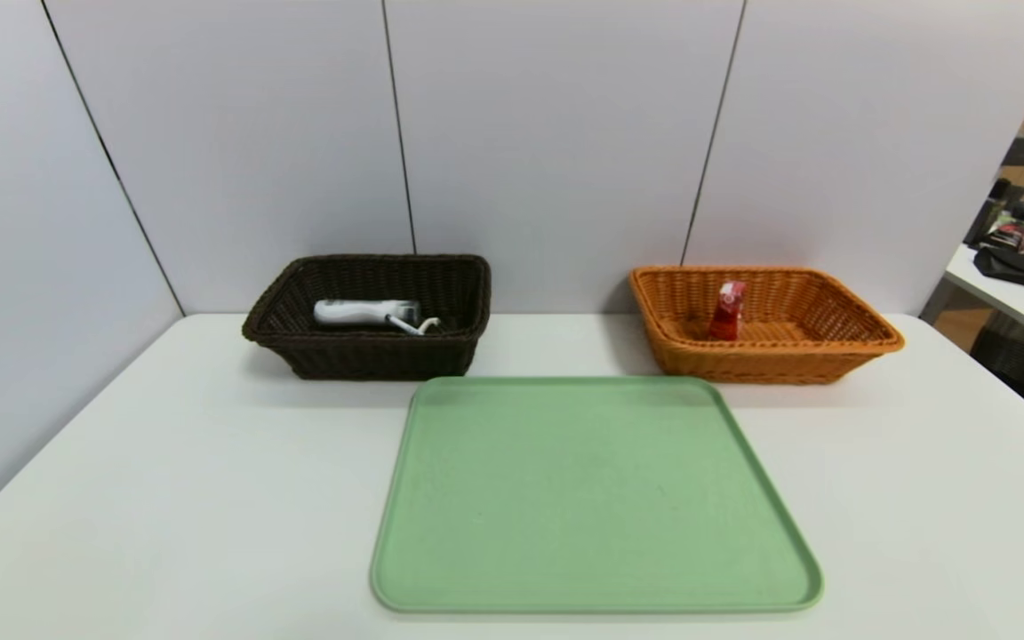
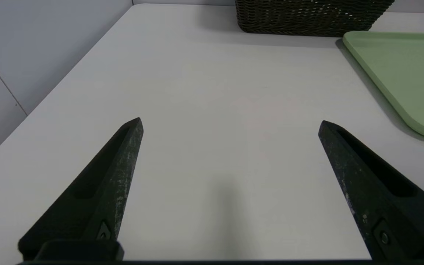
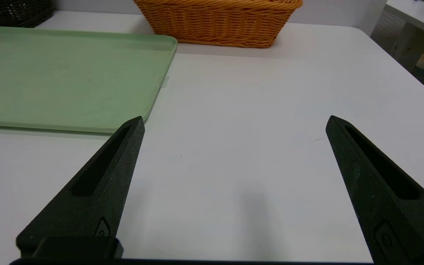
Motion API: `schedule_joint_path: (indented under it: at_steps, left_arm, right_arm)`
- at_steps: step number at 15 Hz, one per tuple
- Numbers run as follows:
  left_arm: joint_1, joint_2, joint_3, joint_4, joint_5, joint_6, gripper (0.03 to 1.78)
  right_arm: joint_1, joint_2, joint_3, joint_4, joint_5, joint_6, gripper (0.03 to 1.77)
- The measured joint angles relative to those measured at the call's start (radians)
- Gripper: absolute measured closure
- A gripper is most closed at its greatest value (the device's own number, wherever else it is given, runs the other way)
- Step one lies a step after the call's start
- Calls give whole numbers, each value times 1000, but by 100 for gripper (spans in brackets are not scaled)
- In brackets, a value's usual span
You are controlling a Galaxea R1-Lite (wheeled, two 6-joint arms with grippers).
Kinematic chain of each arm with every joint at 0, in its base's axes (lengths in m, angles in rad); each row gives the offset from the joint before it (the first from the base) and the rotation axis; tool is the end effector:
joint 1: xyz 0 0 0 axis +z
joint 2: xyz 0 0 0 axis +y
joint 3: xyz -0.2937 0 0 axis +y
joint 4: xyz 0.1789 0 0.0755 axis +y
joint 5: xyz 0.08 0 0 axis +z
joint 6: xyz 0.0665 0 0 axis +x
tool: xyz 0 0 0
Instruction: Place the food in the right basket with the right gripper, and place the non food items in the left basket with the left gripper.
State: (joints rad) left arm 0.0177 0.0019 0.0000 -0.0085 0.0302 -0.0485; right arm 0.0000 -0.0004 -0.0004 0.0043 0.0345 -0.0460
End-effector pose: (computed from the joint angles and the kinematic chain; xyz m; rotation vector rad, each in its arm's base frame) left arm 0.0318 0.0026 0.0767 -0.0485 -0.0078 0.0477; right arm 0.0316 0.0023 0.0750 -0.0459 0.0027 0.0346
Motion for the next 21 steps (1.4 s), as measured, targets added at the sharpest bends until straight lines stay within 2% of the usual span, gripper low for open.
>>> schedule_joint_path:
  at_steps: [2, 5, 21]
  left_arm:
    - [0, 0, 0, 0, 4, -15, 12]
    - [0, 0, 0, 0, 5, -22, 12]
    - [0, 0, 0, 0, 5, -16, 12]
  right_arm:
    - [0, 0, 0, 0, -3, 13, 10]
    - [0, 0, 0, -2, -34, 56, 10]
    - [0, 0, 0, -1, -34, 59, 10]
